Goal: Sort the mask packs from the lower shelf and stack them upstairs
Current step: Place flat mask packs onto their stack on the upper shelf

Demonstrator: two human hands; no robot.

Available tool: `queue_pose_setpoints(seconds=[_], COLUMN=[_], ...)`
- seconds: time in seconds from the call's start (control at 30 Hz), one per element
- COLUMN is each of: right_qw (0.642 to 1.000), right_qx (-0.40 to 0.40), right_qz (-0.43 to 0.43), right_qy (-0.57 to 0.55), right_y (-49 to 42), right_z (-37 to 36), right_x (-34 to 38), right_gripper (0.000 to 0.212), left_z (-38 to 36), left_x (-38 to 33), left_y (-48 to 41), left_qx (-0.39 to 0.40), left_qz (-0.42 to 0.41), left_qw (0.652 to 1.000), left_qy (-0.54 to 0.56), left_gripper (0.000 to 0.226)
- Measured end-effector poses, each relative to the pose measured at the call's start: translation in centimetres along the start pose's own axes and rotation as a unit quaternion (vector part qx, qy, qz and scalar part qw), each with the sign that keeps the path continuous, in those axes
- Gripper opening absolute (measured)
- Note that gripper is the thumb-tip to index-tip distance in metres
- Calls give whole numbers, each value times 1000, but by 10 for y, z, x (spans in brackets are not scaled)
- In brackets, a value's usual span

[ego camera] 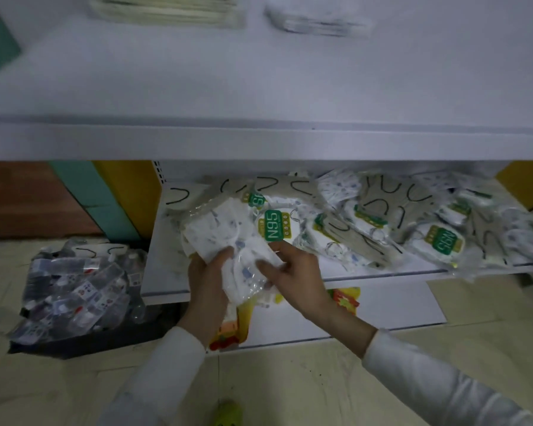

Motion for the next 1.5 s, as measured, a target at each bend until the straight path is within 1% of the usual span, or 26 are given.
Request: queue_pose_setpoints(seconds=[0.07, 0.1, 0.17, 0.2, 0.23, 0.27, 0.3, 0.37, 0.4, 0.43, 0.53, 0.6, 0.63, 0.67, 0.73, 0.77, 0.87, 0.93, 1.03, 1.07, 1.13, 1.2, 1.27, 1.33, 1.4, 1.5], right_qw=[994, 989, 986, 986, 982, 975, 969, 962, 959, 956, 952, 947, 944, 942, 940, 941, 950, 959, 973, 976, 978, 976, 971, 968, 968, 967], right_qx=[-73, -114, -148, -136, -109, -81, -62, -59, -64, -68, -86, -103, -113, -120, -126, -126, -107, -89, -68, -63, -59, -67, -75, -64, -64, -111], right_qz=[67, 90, 64, 30, 10, 13, 28, 74, 94, 115, 177, 211, 235, 262, 298, 304, 294, 267, 217, 207, 195, 198, 207, 216, 218, 214], right_qy=[42, 27, -46, -96, -154, -205, -236, -257, -259, -261, -235, -219, -200, -169, -113, -82, -7, 22, 31, 32, 39, 63, 95, 112, 110, 81], right_y=[6, 13, 27, 34, 40, 44, 47, 47, 44, 39, 17, 2, -7, -15, -32, -43, -72, -85, -95, -96, -99, -102, -106, -109, -113, -114], right_z=[36, 53, 74, 76, 75, 73, 76, 92, 103, 115, 150, 174, 185, 195, 208, 211, 202, 191, 180, 178, 180, 187, 194, 196, 201, 225], right_x=[28, 40, 46, 46, 50, 59, 73, 103, 116, 133, 174, 200, 214, 230, 254, 260, 257, 242, 210, 205, 203, 208, 209, 207, 204, 203], right_gripper=[22, 26, 38, 41, 36, 22, 17, 40, 47, 52, 42, 28, 26, 29, 32, 33, 39, 40, 21, 15, 12, 16, 15, 16, 16, 6], left_z=[-17, -25, -41, -47, -53, -60, -68, -83, -90, -95, -111, -119, -120, -120, -129, -133, -146, -154, -152, -151, -153, -157, -159, -161, -168, -190], left_x=[-9, -13, -17, -18, -19, -22, -25, -37, -45, -54, -88, -121, -143, -169, -213, -231, -257, -254, -241, -239, -239, -242, -247, -254, -258, -264], left_y=[28, 43, 70, 81, 93, 104, 117, 141, 153, 166, 196, 209, 214, 221, 235, 236, 221, 202, 172, 167, 164, 165, 167, 169, 170, 172], left_qx=[21, 33, 56, 65, 75, 88, 107, 163, 190, 220, 290, 309, 292, 258, 187, 159, 91, 55, 25, 20, 7, -10, -34, -42, -29, -5], left_qz=[-28, -39, -52, -57, -63, -69, -74, -84, -85, -86, -99, -140, -187, -254, -366, -392, -408, -408, -392, -390, -392, -399, -415, -423, -424, -438], left_qw=[999, 997, 993, 991, 989, 987, 985, 975, 970, 963, 947, 939, 938, 932, 900, 888, 872, 850, 841, 838, 826, 805, 773, 753, 747, 739], left_qy=[33, 56, 91, 101, 108, 112, 115, 122, 128, 133, 98, 53, 21, -30, -142, -177, -254, -328, -372, -381, -405, -440, -479, -502, -512, -512], left_gripper=[27, 29, 35, 39, 43, 46, 50, 63, 69, 70, 33, 23, 22, 26, 33, 32, 30, 27, 14, 13, 16, 14, 11, 11, 9, 8])
Point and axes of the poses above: each hand's wrist, its own y-axis away from the middle knuckle, its own z-axis out of the back of the hand, x = y × z, the point moved 10 cm from there along -y, towards the middle knuckle, and after that the axes turned 14 degrees about z, right-handed, at the moved point
